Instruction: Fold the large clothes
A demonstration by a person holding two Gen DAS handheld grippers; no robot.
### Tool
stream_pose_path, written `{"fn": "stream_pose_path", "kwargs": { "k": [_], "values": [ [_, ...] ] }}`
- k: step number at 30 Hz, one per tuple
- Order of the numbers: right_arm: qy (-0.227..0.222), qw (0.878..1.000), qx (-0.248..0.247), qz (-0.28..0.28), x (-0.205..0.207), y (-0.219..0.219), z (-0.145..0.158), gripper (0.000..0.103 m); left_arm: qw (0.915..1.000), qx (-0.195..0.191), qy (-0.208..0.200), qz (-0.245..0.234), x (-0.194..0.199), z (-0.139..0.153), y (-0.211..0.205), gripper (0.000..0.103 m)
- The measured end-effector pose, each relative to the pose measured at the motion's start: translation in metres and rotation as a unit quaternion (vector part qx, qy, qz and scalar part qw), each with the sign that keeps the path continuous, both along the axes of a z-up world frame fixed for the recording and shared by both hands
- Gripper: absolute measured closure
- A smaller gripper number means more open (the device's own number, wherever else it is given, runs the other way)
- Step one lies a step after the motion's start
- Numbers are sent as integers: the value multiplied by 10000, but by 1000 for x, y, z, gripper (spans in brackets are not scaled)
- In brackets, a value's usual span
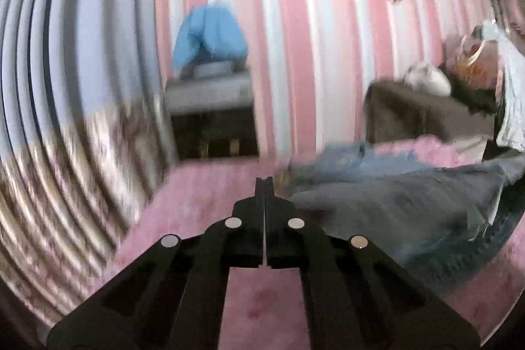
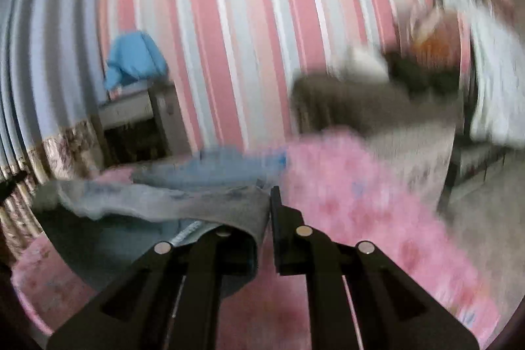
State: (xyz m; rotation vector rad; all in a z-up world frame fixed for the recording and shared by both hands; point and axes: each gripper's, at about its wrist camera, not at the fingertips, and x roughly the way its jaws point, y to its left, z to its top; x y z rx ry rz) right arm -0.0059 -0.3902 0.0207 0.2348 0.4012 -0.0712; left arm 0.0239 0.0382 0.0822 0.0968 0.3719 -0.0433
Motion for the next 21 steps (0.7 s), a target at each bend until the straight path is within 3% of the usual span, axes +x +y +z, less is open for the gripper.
{"fn": "stream_pose_path", "kwargs": {
  "k": [2,3,4,5,6,7,10,12,13,17,19,21],
  "values": [
    [628,9978,-32,229,8,0,-24,94,9988,104,478,94,6,-25,10,103],
    [897,9953,-154,341,7,4,-36,88,9977,144,652,109,8,-35,12,103],
    [1067,9931,-275,411,4,9,-45,72,9967,160,788,119,7,-43,14,103],
    [1184,9911,-424,439,1,13,-51,63,9952,192,953,62,6,-53,14,103],
    [1259,9886,-763,313,-6,16,-57,43,9939,257,1077,29,5,-60,13,97],
    [1291,9864,-1013,125,-12,15,-62,28,9927,290,1173,38,3,-69,11,85],
    [1568,9788,-1308,-153,-22,1,-75,27,9880,143,1532,-98,0,-93,10,49],
    [1749,9798,-972,-2,-24,-10,-83,27,9820,-12,1869,-282,-2,-112,4,42],
    [1789,9804,-814,124,-24,-11,-88,27,9782,-113,2033,-396,-1,-120,4,33],
    [1816,9797,-743,419,-16,5,-101,29,9714,-66,2301,-586,-6,-145,-13,31],
    [1834,9790,-782,424,-13,10,-106,41,9695,-44,2366,-646,-7,-149,-16,31],
    [1884,9796,-518,468,-13,7,-109,52,9693,-82,2347,-732,-12,-149,-16,28]
  ]
}}
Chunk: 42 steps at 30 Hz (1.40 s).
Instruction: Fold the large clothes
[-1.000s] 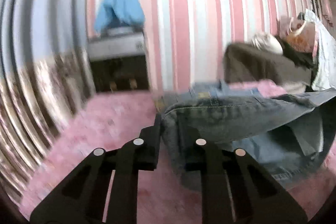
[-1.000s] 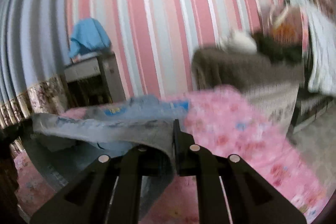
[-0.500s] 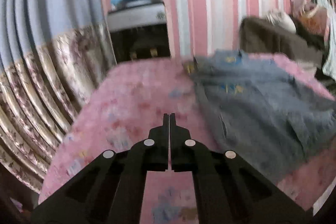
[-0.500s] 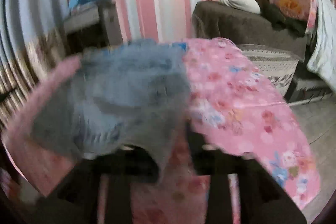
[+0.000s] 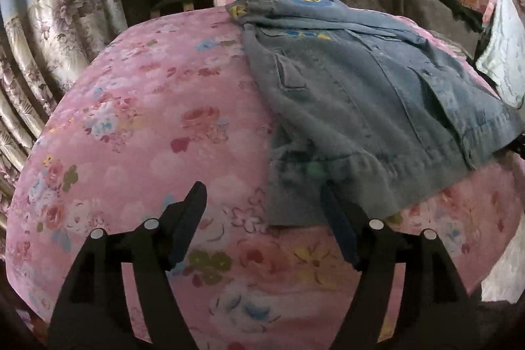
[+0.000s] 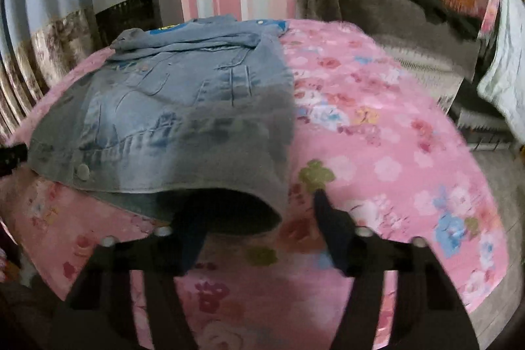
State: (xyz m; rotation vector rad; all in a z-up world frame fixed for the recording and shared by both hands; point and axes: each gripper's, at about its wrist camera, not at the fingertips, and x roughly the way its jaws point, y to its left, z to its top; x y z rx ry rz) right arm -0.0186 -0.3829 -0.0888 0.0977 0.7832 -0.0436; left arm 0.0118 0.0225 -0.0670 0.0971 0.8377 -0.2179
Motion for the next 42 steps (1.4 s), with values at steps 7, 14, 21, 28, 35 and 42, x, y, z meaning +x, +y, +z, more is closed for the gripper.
{"fn": "stream_pose_path", "kwargs": {
  "k": [7,14,21,28,35,42],
  "values": [
    [-229,9996,155,57,-23,-7,9,39,9964,-613,-460,354,-34,19,28,8],
    [-1552,9874,230,224,-60,-12,59,19,9903,-952,-806,611,-33,45,37,3],
    [-506,9964,597,-316,2,-18,20,28,9986,-517,36,136,13,4,-5,3],
    [96,9984,536,-151,21,-10,-9,81,9987,-168,463,-142,24,-11,-30,20],
    [-201,9976,613,254,16,-7,20,92,9967,-793,141,-64,26,21,-12,88],
    [-1067,9905,715,499,13,-8,75,95,9940,-876,-648,-88,22,79,-8,92]
  ]
}}
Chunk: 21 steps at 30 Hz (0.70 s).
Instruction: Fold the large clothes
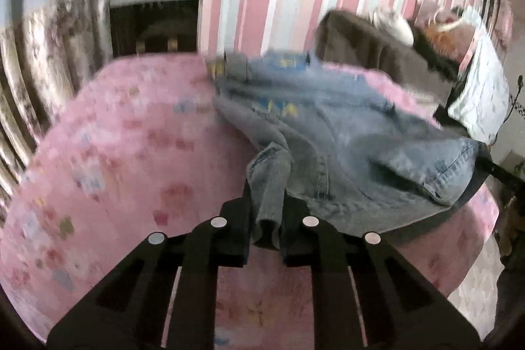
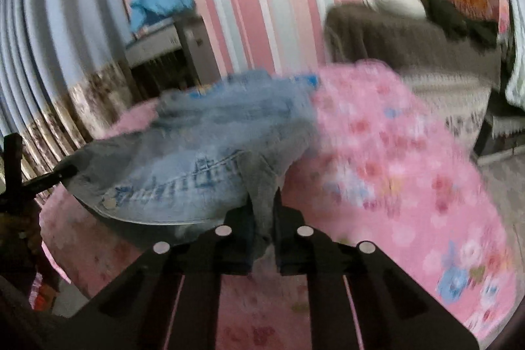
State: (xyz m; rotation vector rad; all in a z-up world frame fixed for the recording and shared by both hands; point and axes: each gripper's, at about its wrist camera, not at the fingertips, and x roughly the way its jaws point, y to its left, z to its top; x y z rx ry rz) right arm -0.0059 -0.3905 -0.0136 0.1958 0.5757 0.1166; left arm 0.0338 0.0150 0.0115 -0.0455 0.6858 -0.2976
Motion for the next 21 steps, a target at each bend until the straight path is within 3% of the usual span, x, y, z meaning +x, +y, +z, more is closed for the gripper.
{"fn": "stream_pose_path", "kwargs": {
  "k": [4,8,12,15,21],
  "values": [
    [-619,9980,-102,3,27,7,35,95,9981,90,-591,162,22,28,-6,92],
    [-902,9954,-304,-81,72,13,60,95,9936,248,-1042,346,75,51,-19,92],
    [-965,9949,-250,-181,141,3,83,95,9928,343,-1085,379,141,65,-35,92],
    [-946,9946,-267,-327,200,-6,94,95,9902,652,-1172,389,191,72,-54,92],
    [-675,9960,-91,-574,316,-18,80,95,9886,914,-963,709,303,63,-74,91]
  ]
}}
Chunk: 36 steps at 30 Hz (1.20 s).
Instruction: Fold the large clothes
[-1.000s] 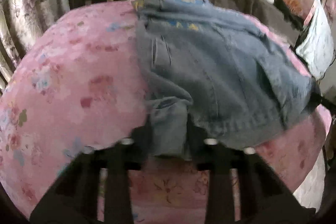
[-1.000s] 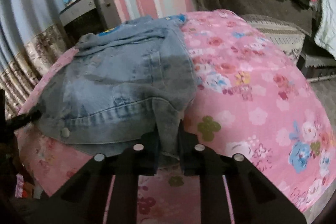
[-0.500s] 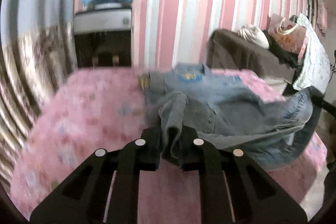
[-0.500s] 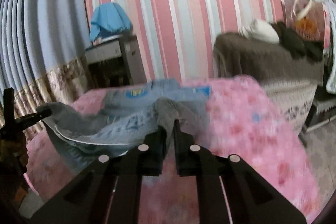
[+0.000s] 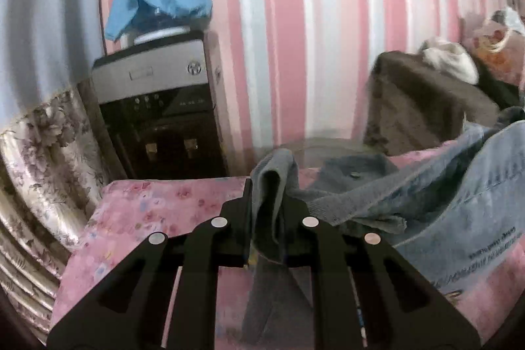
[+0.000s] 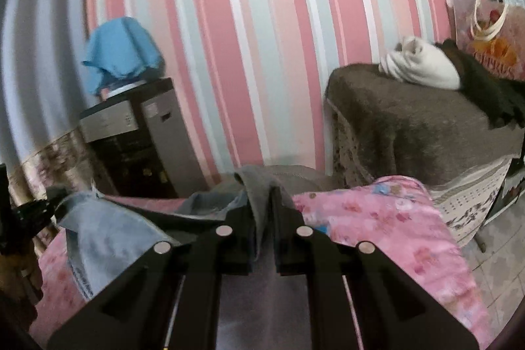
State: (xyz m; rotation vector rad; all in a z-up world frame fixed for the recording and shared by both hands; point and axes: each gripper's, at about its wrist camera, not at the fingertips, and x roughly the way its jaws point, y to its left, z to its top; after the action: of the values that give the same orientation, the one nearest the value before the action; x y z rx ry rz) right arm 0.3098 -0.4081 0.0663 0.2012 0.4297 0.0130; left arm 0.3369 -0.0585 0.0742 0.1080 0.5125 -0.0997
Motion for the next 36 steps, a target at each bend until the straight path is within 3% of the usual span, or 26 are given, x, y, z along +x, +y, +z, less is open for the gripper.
{"fn": "stream_pose_path", "kwargs": {
  "k": [2,8,10,11,13,14,16,19,23,26,29,32,33,36],
  "values": [
    [117,9999,14,-110,29,-1,-10,95,9998,47,147,109,36,-10,-5,91],
    [539,9979,-110,-354,105,-8,-49,95,9947,-298,938,287,118,-51,-7,87],
    [851,9953,-175,-424,129,-11,-64,92,9917,-146,1258,241,135,-68,-12,82],
    [1012,9938,-170,-422,136,-12,-70,86,9907,-205,1312,292,140,-75,-8,77],
    [1238,9910,20,-509,145,-21,-76,66,9896,-319,1347,403,141,-79,1,25],
    [1169,9918,147,-495,142,-25,-74,55,9883,-548,1336,487,138,-75,13,19],
    [722,9957,159,-563,121,-32,-56,45,9890,-821,1092,562,122,-59,27,10],
    [338,9973,104,-649,84,-31,-31,40,9945,-430,738,604,94,-39,26,10],
    [623,9980,-111,-41,54,5,-29,37,9978,-332,570,87,41,-25,8,6],
    [935,9941,-165,518,42,46,-47,34,9945,-110,888,-554,22,-37,-28,4],
    [1263,9888,-227,768,50,73,-68,34,9893,394,1241,-655,27,-68,-58,5],
    [1832,9789,-381,823,77,90,-100,34,9834,429,1715,-398,55,-100,-61,5],
    [2180,9718,-456,772,94,92,-117,34,9826,401,1785,-326,69,-106,-58,4],
    [2579,9627,-570,590,131,86,-143,34,9812,400,1888,92,107,-113,-44,4]
  ]
}}
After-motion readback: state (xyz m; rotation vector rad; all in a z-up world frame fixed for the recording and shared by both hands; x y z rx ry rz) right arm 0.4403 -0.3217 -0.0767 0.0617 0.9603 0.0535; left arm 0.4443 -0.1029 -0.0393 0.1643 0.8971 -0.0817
